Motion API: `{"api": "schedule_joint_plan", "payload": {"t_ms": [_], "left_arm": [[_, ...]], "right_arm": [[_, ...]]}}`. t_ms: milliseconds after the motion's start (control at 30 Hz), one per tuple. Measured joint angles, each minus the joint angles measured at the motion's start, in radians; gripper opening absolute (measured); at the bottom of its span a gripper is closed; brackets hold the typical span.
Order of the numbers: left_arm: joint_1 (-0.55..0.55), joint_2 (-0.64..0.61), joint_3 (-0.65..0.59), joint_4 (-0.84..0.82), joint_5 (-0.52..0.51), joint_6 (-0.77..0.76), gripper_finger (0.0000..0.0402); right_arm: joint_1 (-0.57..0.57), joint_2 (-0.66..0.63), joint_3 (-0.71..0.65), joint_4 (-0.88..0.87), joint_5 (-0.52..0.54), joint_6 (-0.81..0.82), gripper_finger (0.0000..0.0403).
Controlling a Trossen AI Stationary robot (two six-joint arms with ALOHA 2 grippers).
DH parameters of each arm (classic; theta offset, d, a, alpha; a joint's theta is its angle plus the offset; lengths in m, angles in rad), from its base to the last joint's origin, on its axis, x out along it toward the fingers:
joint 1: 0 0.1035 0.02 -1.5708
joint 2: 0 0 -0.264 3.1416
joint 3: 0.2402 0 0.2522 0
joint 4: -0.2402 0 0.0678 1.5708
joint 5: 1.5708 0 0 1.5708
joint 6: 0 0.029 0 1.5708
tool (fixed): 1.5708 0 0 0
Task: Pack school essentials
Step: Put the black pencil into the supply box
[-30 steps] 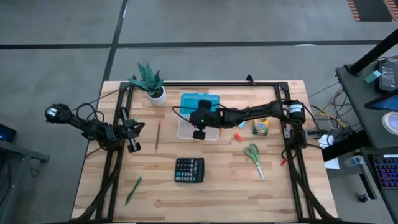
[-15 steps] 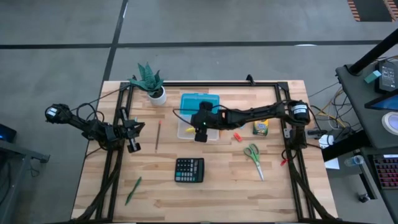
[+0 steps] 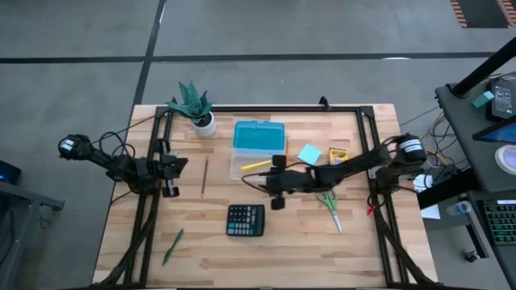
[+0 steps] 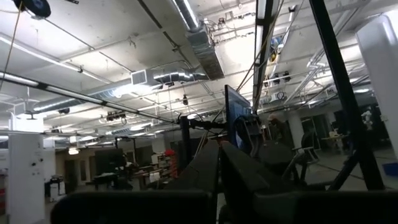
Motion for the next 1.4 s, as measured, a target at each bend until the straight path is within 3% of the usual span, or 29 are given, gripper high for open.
{"api": "schedule_joint_plan", "payload": {"t_ms": [300, 500, 800, 1000, 1400], "left_arm": [[0.000, 0.036, 0.003, 0.009, -0.002, -0.100, 0.0000], [0.001, 0.085, 0.003, 0.056, -0.002, -0.109, 0.0000], [0.000, 0.150, 0.004, 0.095, -0.075, -0.270, 0.0000], [0.001, 0.244, 0.028, 0.092, -0.336, -0.491, 0.0000], [0.001, 0.606, 0.263, -0.005, -0.466, -0.679, 0.0000]], "right_arm": [[0.019, -0.268, -0.357, 0.442, -0.009, -0.124, 0.0134], [0.018, -0.434, -0.524, 0.624, -0.027, -0.219, 0.0124], [0.017, -0.749, -0.650, 0.641, -0.026, -0.325, 0.0119], [0.017, -0.906, -0.741, 0.639, -0.026, -0.342, 0.0112], [0.008, -0.987, -0.785, 0.638, -0.026, -0.331, 0.0091]]}}
